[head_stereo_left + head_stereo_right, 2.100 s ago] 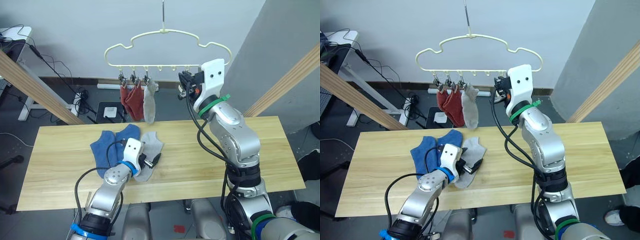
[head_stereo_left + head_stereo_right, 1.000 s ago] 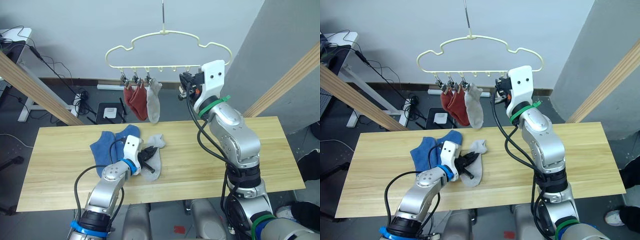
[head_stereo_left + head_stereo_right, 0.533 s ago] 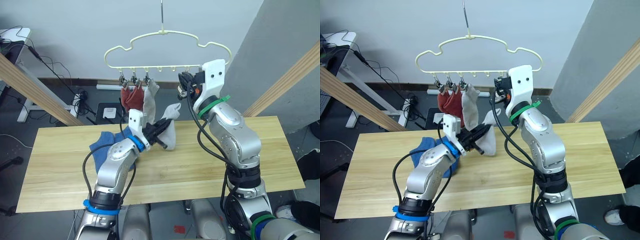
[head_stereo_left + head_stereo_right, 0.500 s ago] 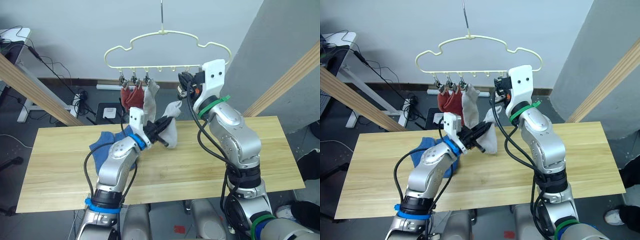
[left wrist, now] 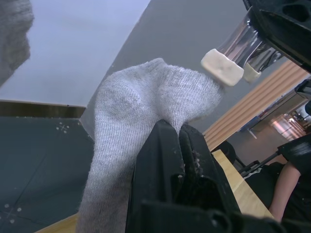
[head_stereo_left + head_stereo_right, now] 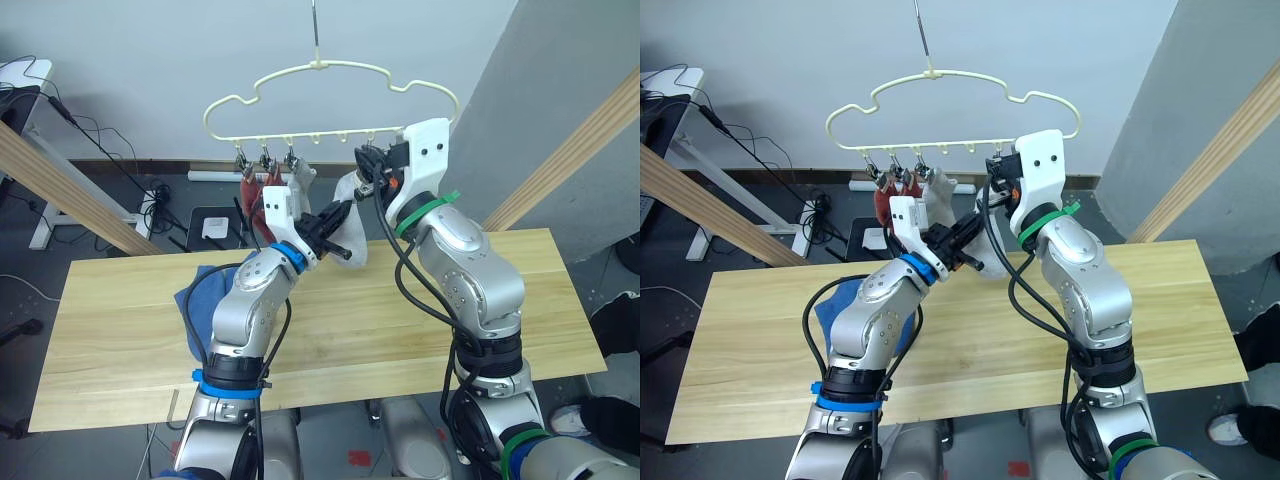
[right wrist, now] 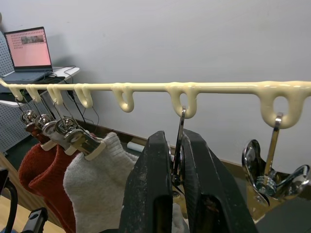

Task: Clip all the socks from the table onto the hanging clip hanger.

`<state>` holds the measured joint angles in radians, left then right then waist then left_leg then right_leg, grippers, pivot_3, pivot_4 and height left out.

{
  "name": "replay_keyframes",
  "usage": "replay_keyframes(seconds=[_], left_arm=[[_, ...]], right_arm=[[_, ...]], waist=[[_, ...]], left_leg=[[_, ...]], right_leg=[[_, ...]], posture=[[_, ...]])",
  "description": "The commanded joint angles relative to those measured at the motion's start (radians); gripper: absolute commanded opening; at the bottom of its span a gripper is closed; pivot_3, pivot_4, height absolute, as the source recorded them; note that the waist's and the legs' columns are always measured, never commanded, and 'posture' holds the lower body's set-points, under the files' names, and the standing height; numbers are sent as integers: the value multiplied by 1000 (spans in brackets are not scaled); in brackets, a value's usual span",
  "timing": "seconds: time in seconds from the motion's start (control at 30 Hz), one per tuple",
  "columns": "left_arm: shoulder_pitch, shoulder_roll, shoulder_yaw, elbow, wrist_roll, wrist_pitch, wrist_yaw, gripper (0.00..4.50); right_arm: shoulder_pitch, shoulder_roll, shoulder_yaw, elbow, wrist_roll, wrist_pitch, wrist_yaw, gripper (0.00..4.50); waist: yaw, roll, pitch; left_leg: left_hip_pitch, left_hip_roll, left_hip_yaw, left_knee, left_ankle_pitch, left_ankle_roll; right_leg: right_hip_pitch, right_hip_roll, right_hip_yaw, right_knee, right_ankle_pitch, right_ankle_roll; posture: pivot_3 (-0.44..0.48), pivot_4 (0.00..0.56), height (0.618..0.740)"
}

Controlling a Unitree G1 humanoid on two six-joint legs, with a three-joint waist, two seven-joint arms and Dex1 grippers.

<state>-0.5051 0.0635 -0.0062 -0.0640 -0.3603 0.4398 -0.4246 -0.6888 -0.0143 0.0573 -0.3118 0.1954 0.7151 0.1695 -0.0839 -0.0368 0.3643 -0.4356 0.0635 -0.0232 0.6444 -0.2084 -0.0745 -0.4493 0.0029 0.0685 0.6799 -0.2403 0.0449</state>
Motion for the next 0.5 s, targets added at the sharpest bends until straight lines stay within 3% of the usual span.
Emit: replay_keyframes(seconds=[0.03,0.23,0.5], left_arm=[[-21,-9,-7,-47,-26,4,-4,35],[-37,-29,18,-76,-111,70,-6,35],[-40,-19,18,-88,-129,77,-2,35]], right_arm=[[-8,4,-3,-56,19,-5,-2,0],[-1,0,-2,-54,24,-1,-5,0],[5,-32,25,-56,7,-18,6,0]], waist=[[0,0,0],[0,0,0],[0,0,0]], left_leg=[[0,0,0,0,0,0],[0,0,0,0,0,0],[0,0,0,0,0,0]], right_leg=[[0,0,0,0,0,0],[0,0,0,0,0,0],[0,0,0,0,0,1]], posture=[[-128,326,740],[-128,328,740],[-126,329,740]])
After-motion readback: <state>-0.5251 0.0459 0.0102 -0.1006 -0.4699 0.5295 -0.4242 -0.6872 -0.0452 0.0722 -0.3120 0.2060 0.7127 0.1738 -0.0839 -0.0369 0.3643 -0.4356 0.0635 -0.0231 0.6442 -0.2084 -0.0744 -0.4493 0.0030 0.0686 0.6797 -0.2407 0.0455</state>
